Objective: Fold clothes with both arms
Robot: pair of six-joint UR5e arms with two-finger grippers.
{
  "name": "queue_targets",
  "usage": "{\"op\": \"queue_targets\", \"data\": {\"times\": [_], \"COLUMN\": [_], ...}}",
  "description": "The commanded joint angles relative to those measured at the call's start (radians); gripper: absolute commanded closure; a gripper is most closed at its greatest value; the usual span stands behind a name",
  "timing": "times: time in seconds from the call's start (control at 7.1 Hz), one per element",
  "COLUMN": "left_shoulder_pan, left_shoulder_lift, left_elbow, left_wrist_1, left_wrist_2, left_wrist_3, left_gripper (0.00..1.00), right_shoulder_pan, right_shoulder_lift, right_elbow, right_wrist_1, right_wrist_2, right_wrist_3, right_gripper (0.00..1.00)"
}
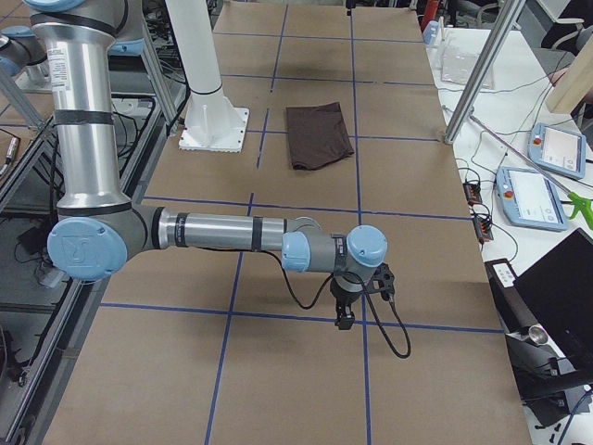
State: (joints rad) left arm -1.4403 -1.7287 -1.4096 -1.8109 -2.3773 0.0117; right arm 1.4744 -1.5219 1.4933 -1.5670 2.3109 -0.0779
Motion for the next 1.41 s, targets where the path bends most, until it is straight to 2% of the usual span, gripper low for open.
{"op": "queue_targets", "data": {"times": [0.0,0.14,0.56,0.99,1.13,1.27], "left_shoulder_pan": [-0.079,-0.103,-0.111,-0.115,-0.111,-0.108], "left_shoulder_lift": [-0.011,-0.011,-0.023,0.018,0.03,0.011], "left_elbow": [-0.006,-0.006,-0.018,-0.151,-0.235,-0.226], "left_wrist_1": [0.062,0.077,0.114,0.119,0.175,0.183], "left_wrist_2": [-0.003,-0.006,-0.005,-0.006,-0.005,-0.002], "left_wrist_3": [0.019,0.075,0.085,0.085,0.085,0.083], "left_gripper": [0.0,0.0,0.0,0.0,0.0,0.0], "right_shoulder_pan": [0.0,0.0,-0.002,-0.002,0.0,0.007], "right_shoulder_lift": [0.002,0.003,0.006,0.008,-0.001,-0.004], "right_elbow": [0.004,0.011,0.012,0.015,0.007,0.014], "right_wrist_1": [0.001,0.001,0.001,-0.001,-0.001,0.001], "right_wrist_2": [-0.001,-0.001,0.005,0.021,0.094,0.119], "right_wrist_3": [0.004,0.004,0.004,0.007,0.004,0.004], "right_gripper": [0.0,0.0,0.0,0.0,0.0,0.0]}}
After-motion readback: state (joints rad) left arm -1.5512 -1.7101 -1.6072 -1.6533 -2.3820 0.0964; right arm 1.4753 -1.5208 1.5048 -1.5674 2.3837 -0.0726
